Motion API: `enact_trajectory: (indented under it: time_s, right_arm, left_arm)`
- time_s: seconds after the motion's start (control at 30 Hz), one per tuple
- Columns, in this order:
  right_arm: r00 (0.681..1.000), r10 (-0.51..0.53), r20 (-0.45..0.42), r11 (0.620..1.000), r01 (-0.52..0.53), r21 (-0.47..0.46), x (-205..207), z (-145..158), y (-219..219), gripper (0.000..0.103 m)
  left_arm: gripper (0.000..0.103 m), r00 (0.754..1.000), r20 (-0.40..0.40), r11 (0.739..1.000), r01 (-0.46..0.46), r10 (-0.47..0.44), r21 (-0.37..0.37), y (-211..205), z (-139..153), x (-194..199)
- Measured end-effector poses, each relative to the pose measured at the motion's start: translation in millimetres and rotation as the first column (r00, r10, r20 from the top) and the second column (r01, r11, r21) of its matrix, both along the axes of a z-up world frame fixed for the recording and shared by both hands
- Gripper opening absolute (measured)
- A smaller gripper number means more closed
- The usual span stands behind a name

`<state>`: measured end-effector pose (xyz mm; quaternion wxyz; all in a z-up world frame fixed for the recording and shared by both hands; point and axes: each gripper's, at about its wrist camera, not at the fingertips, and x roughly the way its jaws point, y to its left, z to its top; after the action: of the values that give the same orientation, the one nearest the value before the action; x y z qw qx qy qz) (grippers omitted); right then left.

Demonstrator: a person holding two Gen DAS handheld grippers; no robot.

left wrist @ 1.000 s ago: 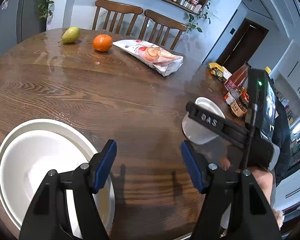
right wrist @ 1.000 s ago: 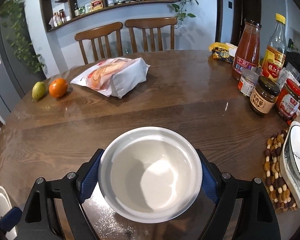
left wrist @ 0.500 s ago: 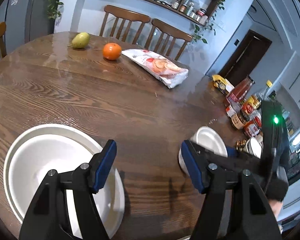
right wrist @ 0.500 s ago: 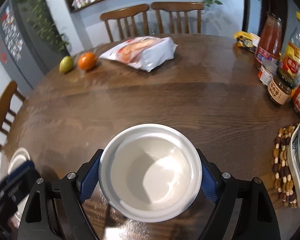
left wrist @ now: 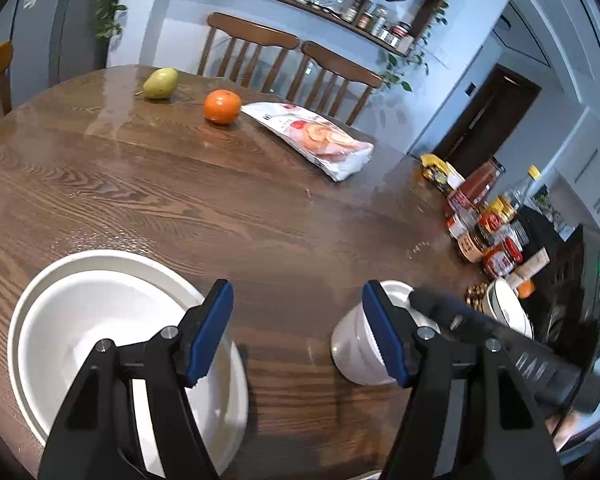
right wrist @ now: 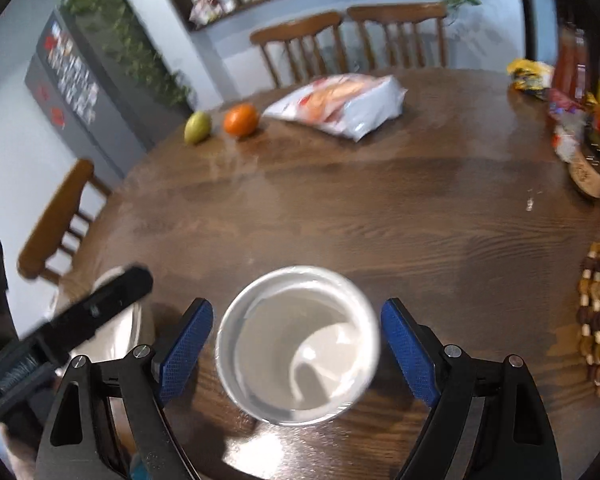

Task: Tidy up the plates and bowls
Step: 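Lift the small white cup off the table with the right tool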

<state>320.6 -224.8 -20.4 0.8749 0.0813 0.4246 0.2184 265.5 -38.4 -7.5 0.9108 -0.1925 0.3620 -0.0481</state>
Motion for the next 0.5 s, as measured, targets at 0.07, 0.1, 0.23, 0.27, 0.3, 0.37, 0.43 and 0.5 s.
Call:
enact_trajectory:
  time_s: [0.07, 0.1, 0.23, 0.27, 0.3, 0.37, 0.43, 0.5]
  right_arm:
    - [0.999, -0.043, 0.002, 0.997, 0.042, 0.069, 2.8, 1.5, -13.6, 0.087]
    - [0.998, -0.057, -0.006, 0.993, 0.058, 0.105, 4.2, 1.0, -19.8, 0.087]
    - [0.993, -0.11, -0.044, 0.975, 0.116, 0.187, 6.7, -3.7, -35.8, 0.087]
    - [0.992, -0.112, -0.053, 0.974, 0.121, 0.191, 7.6, -5.2, -36.3, 0.086]
    - [0.992, -0.112, -0.067, 0.973, 0.123, 0.196, 9.2, -8.1, -35.0, 0.085]
    - [0.991, -0.099, -0.091, 0.972, 0.116, 0.203, 11.9, -11.8, -32.3, 0.078]
    - [0.99, -0.081, -0.118, 0.972, 0.104, 0.208, 15.3, -16.8, -27.4, 0.078]
    - [0.988, -0.077, -0.133, 0.974, 0.103, 0.2, 16.4, -20.9, -25.9, 0.078]
  left_arm:
    - [0.066, 0.999, 0.0, 0.999, 0.033, -0.033, 0.009, -7.0, -1.0, 0.4]
    - [0.066, 0.999, 0.0, 0.999, 0.051, -0.051, 0.013, -11.4, -1.8, 0.1]
    - [0.066, 0.99, -0.004, 0.99, 0.143, -0.142, 0.02, -28.1, -5.6, 0.2]
    - [0.066, 0.987, 0.0, 0.987, 0.161, -0.161, 0.019, -30.6, -6.7, 0.5]
    - [0.066, 0.984, 0.004, 0.984, 0.179, -0.179, 0.019, -33.3, -7.6, 0.5]
    - [0.066, 0.979, -0.007, 0.978, 0.206, -0.206, 0.019, -38.2, -10.9, 2.0]
    - [0.066, 0.976, -0.028, 0.975, 0.219, -0.218, 0.027, -41.4, -14.9, 3.8]
    - [0.066, 0.973, -0.037, 0.973, 0.227, -0.226, 0.036, -43.8, -17.4, 4.0]
